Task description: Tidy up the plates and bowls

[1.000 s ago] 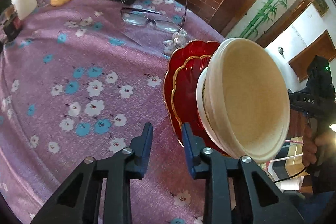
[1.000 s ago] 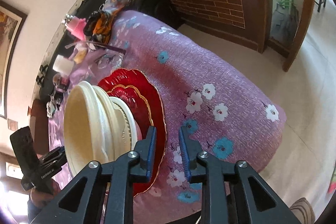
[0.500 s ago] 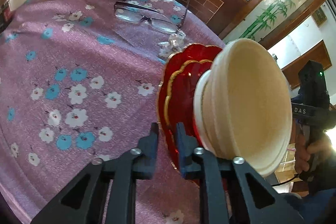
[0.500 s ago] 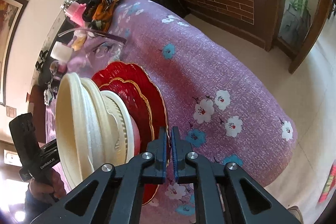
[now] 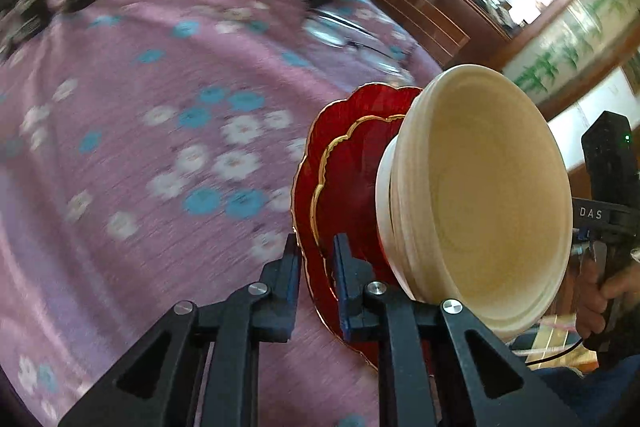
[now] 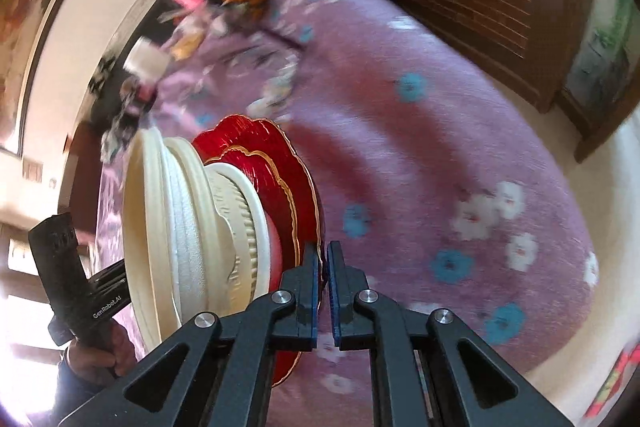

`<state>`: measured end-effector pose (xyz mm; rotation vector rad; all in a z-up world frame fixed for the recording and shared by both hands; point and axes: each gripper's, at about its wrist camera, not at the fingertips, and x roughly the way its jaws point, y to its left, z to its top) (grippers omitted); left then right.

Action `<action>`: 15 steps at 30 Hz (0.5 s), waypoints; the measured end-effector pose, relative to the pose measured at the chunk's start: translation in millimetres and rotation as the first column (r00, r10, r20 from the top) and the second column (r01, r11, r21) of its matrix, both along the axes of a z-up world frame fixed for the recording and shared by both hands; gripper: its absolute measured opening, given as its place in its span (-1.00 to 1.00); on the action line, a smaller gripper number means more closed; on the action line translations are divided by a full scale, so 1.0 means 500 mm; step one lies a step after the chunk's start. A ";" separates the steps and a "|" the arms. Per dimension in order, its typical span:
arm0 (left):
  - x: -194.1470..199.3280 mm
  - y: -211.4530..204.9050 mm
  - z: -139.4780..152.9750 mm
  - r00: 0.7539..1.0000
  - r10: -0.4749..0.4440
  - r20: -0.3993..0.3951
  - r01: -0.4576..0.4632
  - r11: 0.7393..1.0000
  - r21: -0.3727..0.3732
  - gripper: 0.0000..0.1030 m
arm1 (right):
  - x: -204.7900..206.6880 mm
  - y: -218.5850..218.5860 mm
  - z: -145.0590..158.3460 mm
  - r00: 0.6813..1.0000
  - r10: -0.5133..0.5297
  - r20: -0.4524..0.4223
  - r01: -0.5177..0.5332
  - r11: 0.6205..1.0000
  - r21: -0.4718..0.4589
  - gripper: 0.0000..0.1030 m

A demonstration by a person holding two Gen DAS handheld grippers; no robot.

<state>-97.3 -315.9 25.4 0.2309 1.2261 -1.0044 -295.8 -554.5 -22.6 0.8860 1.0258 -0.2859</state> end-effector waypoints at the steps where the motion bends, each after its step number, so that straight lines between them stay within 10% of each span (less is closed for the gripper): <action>1: 0.004 0.020 0.002 1.000 0.025 0.002 -0.025 1.000 0.000 -0.73 | 0.014 0.008 0.001 1.000 0.018 0.001 -0.018 1.000 0.002 -0.88; 15: 0.066 0.379 0.018 0.911 0.411 0.041 -0.412 0.911 0.029 -0.74 | 0.297 0.266 -0.012 0.922 0.387 0.024 -0.387 0.922 0.023 -0.89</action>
